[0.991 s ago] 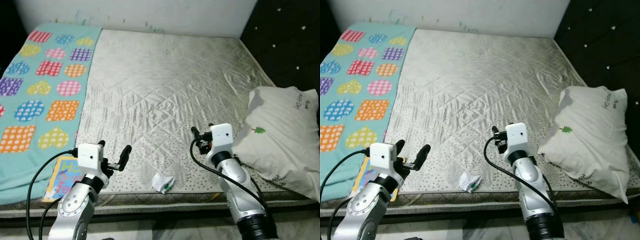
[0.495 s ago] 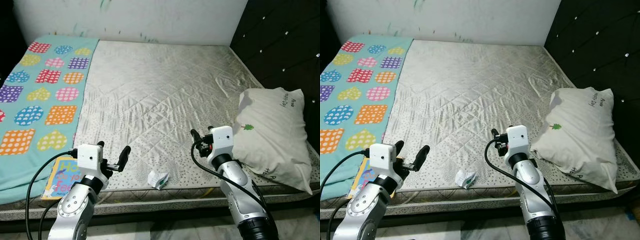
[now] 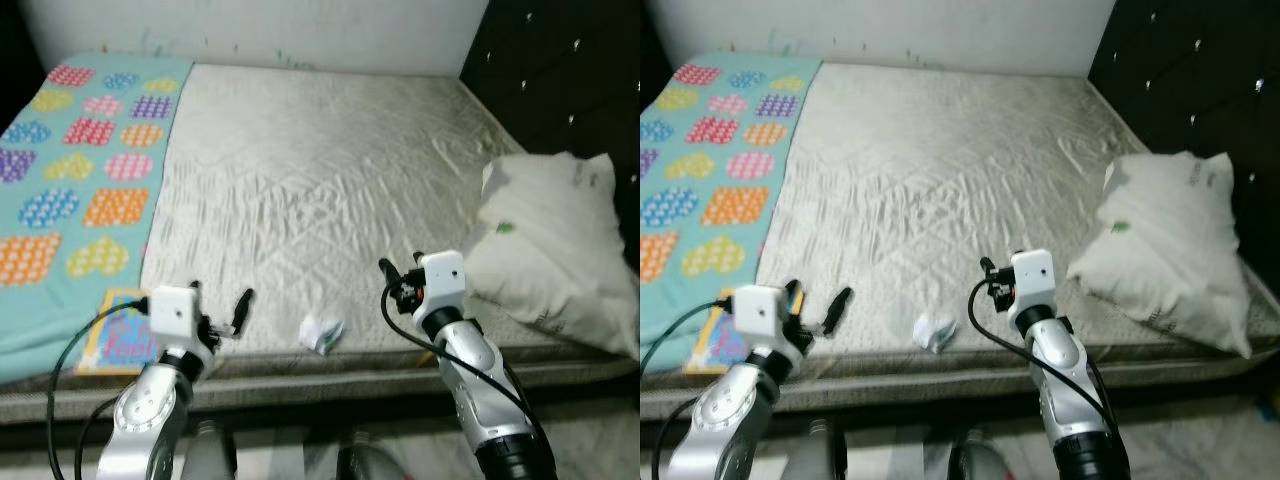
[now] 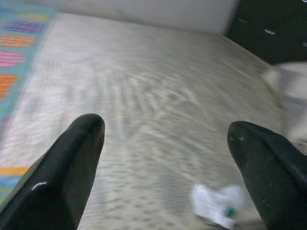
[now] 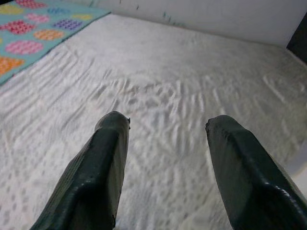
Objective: Clean up the room
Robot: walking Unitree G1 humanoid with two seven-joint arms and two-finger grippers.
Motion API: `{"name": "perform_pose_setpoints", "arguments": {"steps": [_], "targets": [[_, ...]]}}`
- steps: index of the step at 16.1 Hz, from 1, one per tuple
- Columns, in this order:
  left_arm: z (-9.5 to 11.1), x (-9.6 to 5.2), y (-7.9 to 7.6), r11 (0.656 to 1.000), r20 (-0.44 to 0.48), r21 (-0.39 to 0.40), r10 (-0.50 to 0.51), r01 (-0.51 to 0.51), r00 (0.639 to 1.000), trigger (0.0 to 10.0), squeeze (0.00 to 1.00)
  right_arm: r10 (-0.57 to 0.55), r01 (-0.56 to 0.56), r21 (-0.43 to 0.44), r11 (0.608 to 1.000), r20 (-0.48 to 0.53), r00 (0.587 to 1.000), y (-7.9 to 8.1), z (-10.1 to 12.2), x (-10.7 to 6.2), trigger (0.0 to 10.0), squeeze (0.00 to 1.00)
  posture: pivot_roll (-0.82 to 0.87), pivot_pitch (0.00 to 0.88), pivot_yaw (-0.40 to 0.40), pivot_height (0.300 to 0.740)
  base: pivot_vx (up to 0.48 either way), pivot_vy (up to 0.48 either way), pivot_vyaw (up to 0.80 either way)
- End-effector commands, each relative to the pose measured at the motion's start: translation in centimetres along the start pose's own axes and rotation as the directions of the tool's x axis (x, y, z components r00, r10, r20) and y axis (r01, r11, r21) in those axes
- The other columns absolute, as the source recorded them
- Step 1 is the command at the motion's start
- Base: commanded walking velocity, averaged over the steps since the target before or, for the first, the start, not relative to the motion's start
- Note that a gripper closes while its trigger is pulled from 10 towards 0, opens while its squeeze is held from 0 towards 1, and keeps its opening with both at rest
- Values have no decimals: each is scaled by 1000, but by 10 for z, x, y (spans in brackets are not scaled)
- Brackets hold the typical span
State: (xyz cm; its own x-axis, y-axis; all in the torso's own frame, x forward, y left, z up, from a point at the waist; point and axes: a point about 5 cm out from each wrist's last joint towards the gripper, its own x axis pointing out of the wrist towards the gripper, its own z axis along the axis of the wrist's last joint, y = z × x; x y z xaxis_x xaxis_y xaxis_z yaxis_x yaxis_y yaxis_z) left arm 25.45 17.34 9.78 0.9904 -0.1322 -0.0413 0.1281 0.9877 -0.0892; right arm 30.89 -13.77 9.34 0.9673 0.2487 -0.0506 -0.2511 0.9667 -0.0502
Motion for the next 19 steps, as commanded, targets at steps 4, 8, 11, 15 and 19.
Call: {"name": "perform_pose_setpoints", "arguments": {"steps": [4,8,11,15,19], "targets": [[19,7,14,997,71,24,73,-75,995,10000,0,15,-15,12,1000,13,1000,0,6,2,10000,0,2,93,-110,598,0,0,0],[10,2,13,996,26,-36,76,-76,997,10000,0,14,-14,9,1000,20,1000,-2,8,3,10000,0,-4,108,-109,598,0,0,0],[6,0,11,996,11,-46,72,-71,997,10000,0,29,-29,-5,1000,15,999,1,7,2,10000,0,-6,112,-108,598,0,0,0],[4,-2,11,995,6,-63,72,-71,997,10000,0,48,-48,1,999,19,999,4,8,3,10000,0,-4,110,-109,598,0,0,0],[3,-3,10,995,8,-81,60,-59,998,10000,0,75,-75,-9,997,26,997,8,9,2,10000,0,-6,106,-111,598,204,0,198]]}}
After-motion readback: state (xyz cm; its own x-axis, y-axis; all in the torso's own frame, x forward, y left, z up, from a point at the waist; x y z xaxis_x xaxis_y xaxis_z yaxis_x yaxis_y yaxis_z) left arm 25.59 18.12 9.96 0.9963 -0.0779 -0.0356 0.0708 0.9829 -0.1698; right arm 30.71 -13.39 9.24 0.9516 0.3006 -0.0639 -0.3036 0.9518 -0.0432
